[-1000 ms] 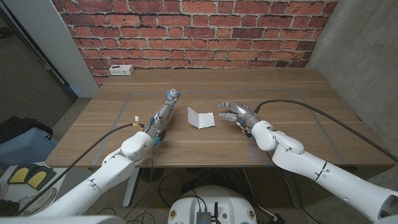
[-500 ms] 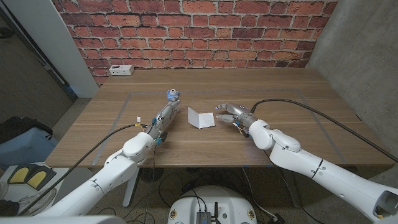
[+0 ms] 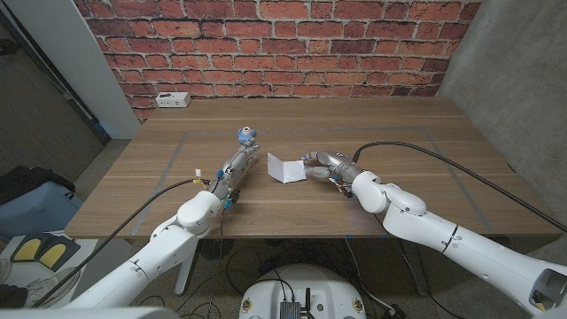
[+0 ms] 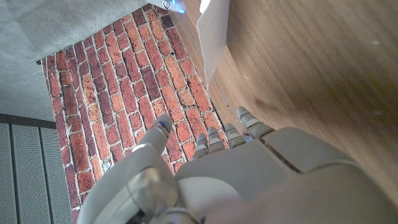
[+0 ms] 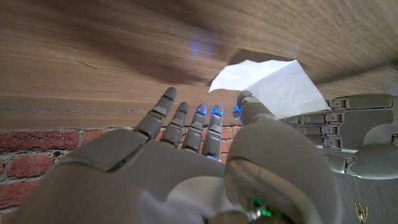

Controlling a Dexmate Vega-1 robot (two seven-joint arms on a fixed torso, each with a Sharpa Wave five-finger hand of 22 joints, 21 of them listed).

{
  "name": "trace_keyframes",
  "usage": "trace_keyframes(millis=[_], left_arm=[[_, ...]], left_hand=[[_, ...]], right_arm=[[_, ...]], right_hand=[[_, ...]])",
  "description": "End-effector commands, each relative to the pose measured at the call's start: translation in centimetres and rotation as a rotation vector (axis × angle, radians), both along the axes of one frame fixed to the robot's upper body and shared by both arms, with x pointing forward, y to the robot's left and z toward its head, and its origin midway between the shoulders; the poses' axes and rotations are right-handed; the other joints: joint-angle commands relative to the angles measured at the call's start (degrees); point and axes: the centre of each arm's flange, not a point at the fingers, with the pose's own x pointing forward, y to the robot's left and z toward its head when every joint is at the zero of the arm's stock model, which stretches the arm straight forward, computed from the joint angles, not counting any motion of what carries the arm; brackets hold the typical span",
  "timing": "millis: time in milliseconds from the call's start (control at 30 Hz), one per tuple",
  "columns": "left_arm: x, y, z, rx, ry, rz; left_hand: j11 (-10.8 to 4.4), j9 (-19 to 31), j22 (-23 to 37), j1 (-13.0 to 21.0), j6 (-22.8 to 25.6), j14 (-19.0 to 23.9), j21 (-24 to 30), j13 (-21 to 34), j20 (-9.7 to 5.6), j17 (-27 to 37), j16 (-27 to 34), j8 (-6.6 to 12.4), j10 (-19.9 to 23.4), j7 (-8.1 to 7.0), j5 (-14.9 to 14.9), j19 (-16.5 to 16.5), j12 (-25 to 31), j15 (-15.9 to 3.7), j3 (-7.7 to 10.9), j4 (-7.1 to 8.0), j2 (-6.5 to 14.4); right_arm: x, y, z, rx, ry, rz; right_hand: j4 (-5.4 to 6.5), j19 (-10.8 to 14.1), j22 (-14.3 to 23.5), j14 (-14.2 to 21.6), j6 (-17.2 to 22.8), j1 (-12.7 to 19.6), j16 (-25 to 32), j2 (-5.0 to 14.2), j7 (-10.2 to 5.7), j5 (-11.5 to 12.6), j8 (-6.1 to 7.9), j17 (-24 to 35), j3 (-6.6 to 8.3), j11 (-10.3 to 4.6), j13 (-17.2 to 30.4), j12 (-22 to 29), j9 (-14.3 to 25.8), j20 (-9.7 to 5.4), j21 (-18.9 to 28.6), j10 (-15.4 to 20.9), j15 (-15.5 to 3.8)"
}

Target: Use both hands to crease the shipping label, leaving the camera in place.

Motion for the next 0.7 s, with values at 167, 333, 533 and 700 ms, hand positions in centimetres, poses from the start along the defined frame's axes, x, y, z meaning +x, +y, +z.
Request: trace_keyframes(millis=[167, 333, 533, 700], left_arm=[[-0.6, -0.2, -0.6, -0.028, -0.006, 0.003], [-0.7, -0.2, -0.9, -0.044, -0.008, 0.003], [-0.7, -0.2, -1.0, -0.053, -0.011, -0.002], [-0.8, -0.1, -1.1, -0.062, -0.015, 0.003]], left_hand=[[0.09, 0.28, 0.20, 1.39, 1.62, 2.58, 1.41, 0.17, 1.01, 0.14, 0.33, 0.33, 2.11, 0.94, 0.32, 4.08, 0.67, 0.66, -0.16, -1.18, -0.34], [0.61, 0.30, 0.21, 1.78, 2.66, 3.65, 1.90, 0.18, 1.43, 0.13, 0.32, 0.45, 3.16, 1.64, 0.30, 5.71, 0.78, 1.12, -0.27, -1.54, -0.41], [0.84, 0.30, 0.21, 1.96, 3.12, 4.25, 2.02, 0.19, 1.44, 0.12, 0.33, 0.47, 3.69, 1.75, 0.29, 6.23, 0.82, 1.12, -0.35, -1.70, -0.46], [0.91, 0.30, 0.21, 2.09, 3.28, 4.62, 2.11, 0.19, 1.37, 0.12, 0.29, 0.41, 3.87, 1.77, 0.27, 6.61, 0.76, 1.17, -0.42, -1.81, -0.50]], right_arm=[[-0.1, 0.9, -0.1, -0.046, 0.012, 0.017], [0.0, 1.3, -0.1, -0.062, 0.014, 0.019], [0.3, 1.7, 0.0, -0.078, 0.019, 0.015], [0.7, 1.9, 0.1, -0.090, 0.031, 0.000]], right_hand=[[-0.41, -0.33, 0.23, -0.54, -0.15, 0.66, -0.40, -0.66, -0.30, -0.07, -0.05, 0.00, 0.02, -0.64, 0.26, -0.09, 0.12, 0.03, -0.36, -0.30, -2.74], [-0.68, -0.51, 0.23, -1.01, -0.58, 1.01, -0.55, -0.67, -0.61, -0.06, -0.17, -0.05, 0.03, -0.93, 0.25, -0.19, 0.11, -0.04, -0.42, -0.68, -2.82], [-1.08, -0.84, 0.22, -1.49, -1.12, 1.70, -0.66, -0.47, -1.26, 0.00, -0.29, -0.09, 0.24, -1.54, 0.24, -0.27, 0.09, -0.30, -0.52, -1.14, -2.98], [-1.23, -1.07, 0.22, -1.94, -1.62, 2.03, -0.74, -0.45, -1.62, -0.01, -0.38, -0.10, 0.25, -2.10, 0.24, -0.30, 0.09, -0.49, -0.58, -1.46, -3.11]])
